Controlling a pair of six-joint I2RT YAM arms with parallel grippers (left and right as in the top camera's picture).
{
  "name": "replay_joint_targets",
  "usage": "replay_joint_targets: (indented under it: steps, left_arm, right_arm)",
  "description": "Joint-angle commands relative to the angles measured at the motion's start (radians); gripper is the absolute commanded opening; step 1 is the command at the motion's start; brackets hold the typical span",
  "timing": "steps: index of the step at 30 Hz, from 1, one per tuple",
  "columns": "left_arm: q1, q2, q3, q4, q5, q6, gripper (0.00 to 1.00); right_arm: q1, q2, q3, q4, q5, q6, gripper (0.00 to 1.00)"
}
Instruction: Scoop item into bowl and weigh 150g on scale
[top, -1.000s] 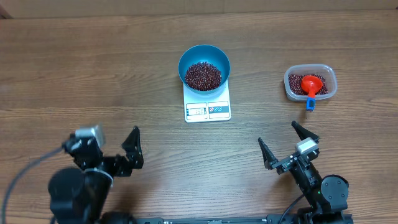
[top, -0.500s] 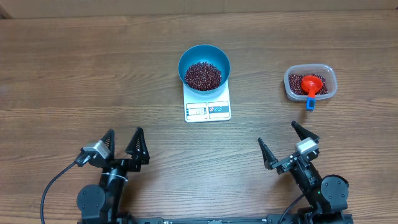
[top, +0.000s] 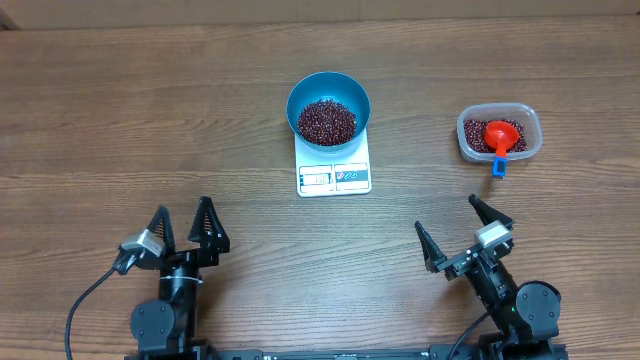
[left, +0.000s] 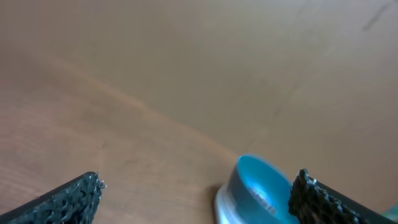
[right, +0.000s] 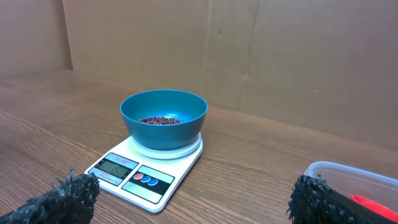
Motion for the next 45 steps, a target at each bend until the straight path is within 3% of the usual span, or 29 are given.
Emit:
replay_joint_targets:
  steps: [1,6,45]
  left_arm:
    - [0.003,-0.012,-0.01,-0.084,-0.034,0.013,1.0]
    - [0.003,-0.012,-0.01,-0.106,0.003,0.124,1.0]
    - [0.004,-0.01,-0.01,-0.106,-0.021,0.125,0.99]
  right_arm:
    - [0.006,-0.01,-0.011,0.005,0.01,0.007,1.0]
    - [0.006,-0.01,-0.011,0.005,0.01,0.007,1.0]
    - [0.006,-0.01,-0.011,0.005,0.01,0.007,1.0]
